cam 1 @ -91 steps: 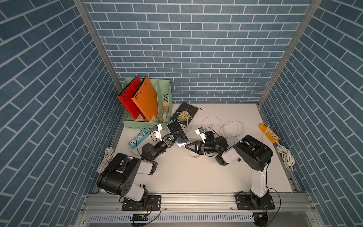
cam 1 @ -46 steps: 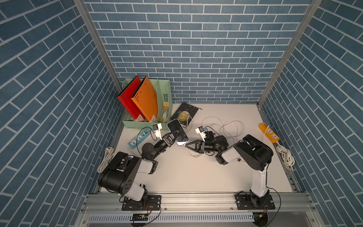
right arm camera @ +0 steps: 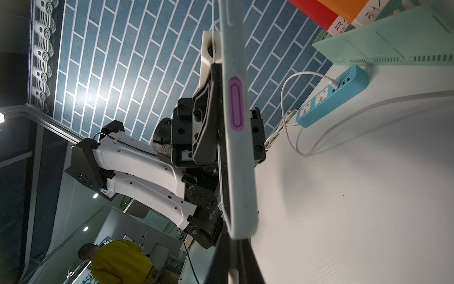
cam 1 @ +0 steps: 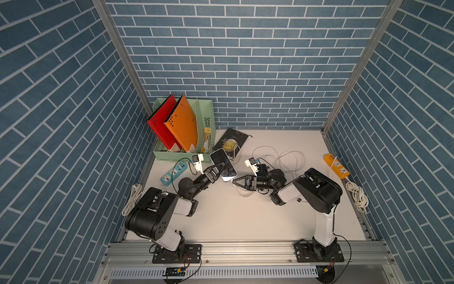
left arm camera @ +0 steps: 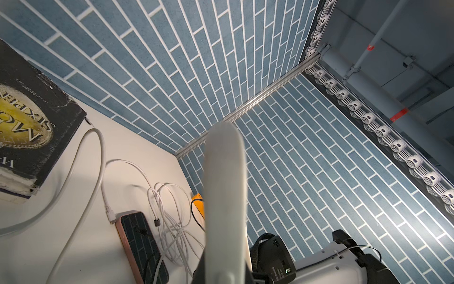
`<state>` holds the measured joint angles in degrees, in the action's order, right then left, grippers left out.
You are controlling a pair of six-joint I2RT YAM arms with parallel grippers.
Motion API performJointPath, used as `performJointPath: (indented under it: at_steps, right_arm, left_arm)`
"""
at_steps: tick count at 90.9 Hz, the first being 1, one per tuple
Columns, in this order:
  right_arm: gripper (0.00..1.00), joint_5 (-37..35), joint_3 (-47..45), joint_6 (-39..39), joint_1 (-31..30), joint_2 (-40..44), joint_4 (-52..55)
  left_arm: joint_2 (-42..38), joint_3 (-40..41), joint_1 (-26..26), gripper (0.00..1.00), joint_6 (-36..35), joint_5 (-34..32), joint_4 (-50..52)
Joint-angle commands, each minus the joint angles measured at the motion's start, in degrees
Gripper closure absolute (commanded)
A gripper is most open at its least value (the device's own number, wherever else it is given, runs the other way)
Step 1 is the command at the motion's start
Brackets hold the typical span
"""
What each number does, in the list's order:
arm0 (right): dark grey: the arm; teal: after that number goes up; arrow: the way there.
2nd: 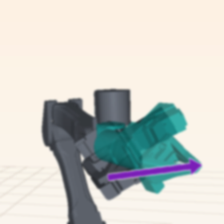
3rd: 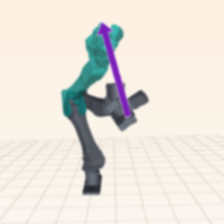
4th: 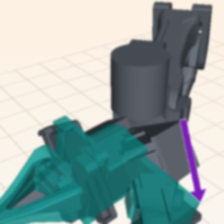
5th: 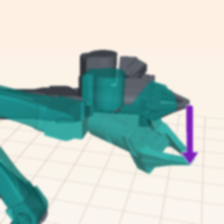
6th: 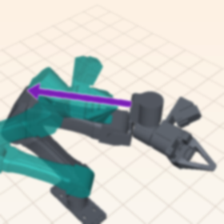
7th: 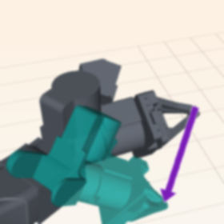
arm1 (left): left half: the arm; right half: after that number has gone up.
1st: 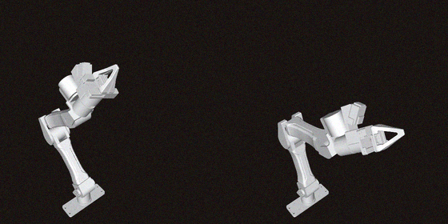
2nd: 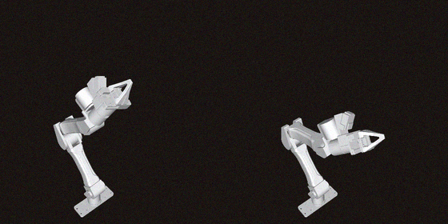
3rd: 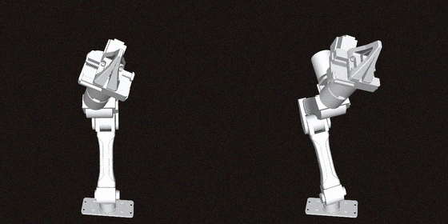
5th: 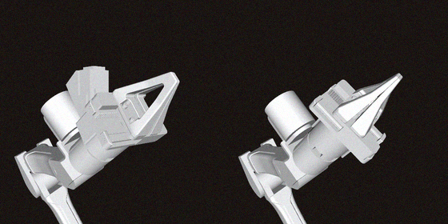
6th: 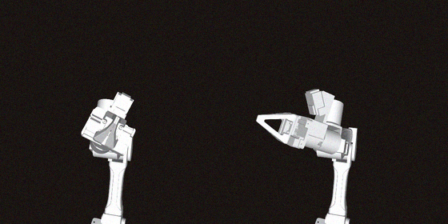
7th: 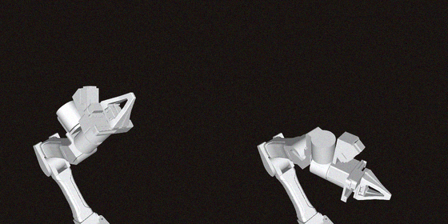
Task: Plug the charging cable into the phone
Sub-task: Insert the charging cable into the phone.
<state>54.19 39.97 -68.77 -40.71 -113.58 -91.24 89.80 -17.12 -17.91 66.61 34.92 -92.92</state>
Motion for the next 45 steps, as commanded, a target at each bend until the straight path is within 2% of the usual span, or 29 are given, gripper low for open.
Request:
performJointPath:
  at_steps: [1,45]
  right_arm:
    - [1.00,-2.6,2.3,-0.5,2.1,2.8,-14.6]
    - [1.00,-1.7,8.1,-1.9,1.2,0.0,-14.6]
  left_arm:
    - [0.5,-0.5,-0.5,1.00,-1.0,4.6,-14.1]
    - [2.9,-1.8,-1.1,1.00,-0.6,5.1,-14.1]
